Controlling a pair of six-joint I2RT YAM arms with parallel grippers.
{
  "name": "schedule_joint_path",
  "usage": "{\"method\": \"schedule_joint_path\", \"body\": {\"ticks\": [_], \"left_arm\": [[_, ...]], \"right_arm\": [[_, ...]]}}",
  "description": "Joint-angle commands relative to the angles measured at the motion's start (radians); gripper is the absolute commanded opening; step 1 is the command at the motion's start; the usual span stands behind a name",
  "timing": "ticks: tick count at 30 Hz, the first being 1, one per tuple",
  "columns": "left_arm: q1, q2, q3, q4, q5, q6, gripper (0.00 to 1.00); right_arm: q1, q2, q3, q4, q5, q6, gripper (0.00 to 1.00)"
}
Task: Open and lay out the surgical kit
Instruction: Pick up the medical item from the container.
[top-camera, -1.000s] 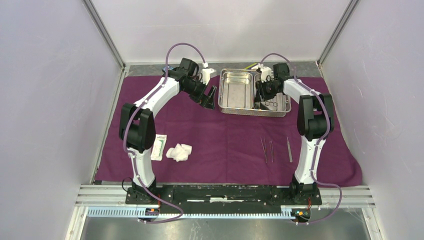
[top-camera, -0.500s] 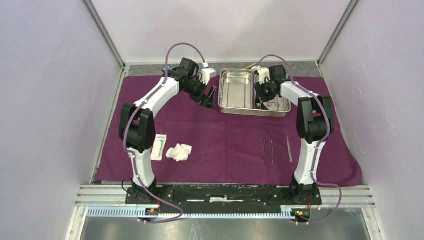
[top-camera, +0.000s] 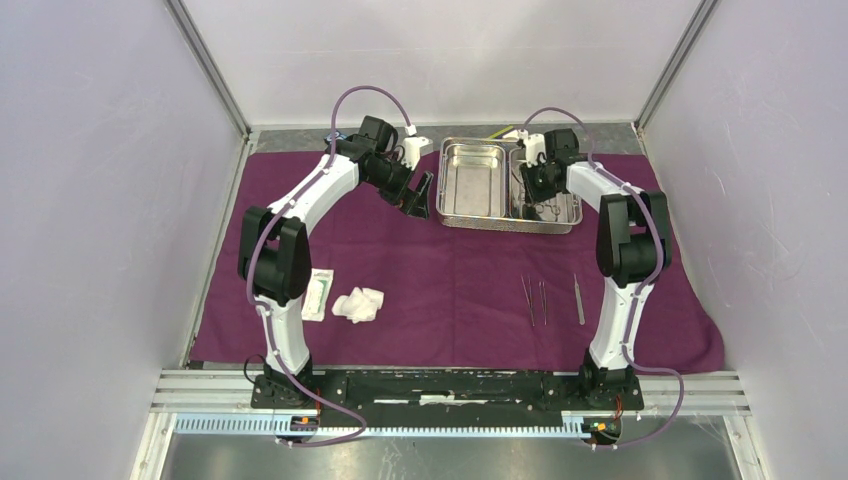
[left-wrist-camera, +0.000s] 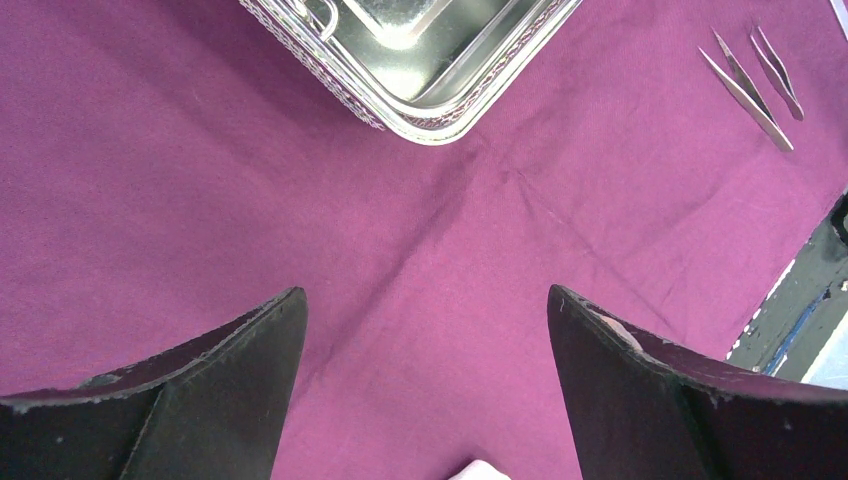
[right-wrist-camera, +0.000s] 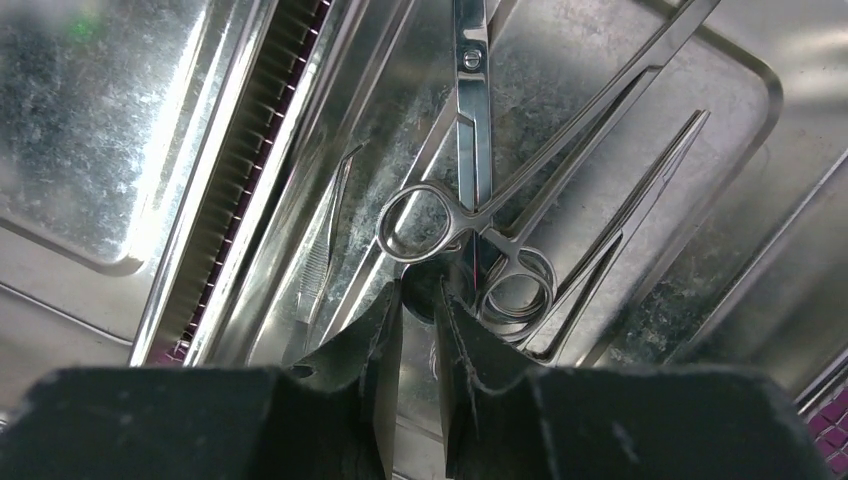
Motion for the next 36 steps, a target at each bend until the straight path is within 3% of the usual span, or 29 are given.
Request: {"method": "schedule_joint_path", "body": {"ticks": [1, 11, 36], "left_arm": [[-0.004, -0.041, 0.011, 0.009, 0.027, 0.031, 0.95], [-0.005, -0.040, 0.007, 0.009, 0.028, 0.027, 0.95], [-0.004, -0.046, 0.002, 0.009, 0.029, 0.030, 0.96]], "right_arm": [[-0.011, -0.055, 0.036, 0.010, -0.057, 0.004, 0.25], [-0.011, -0.072, 0.025, 0.036, -0.206, 0.060, 0.32], [0.007, 0.023, -0.001, 0.059, -0.171, 0.042, 0.36]]}}
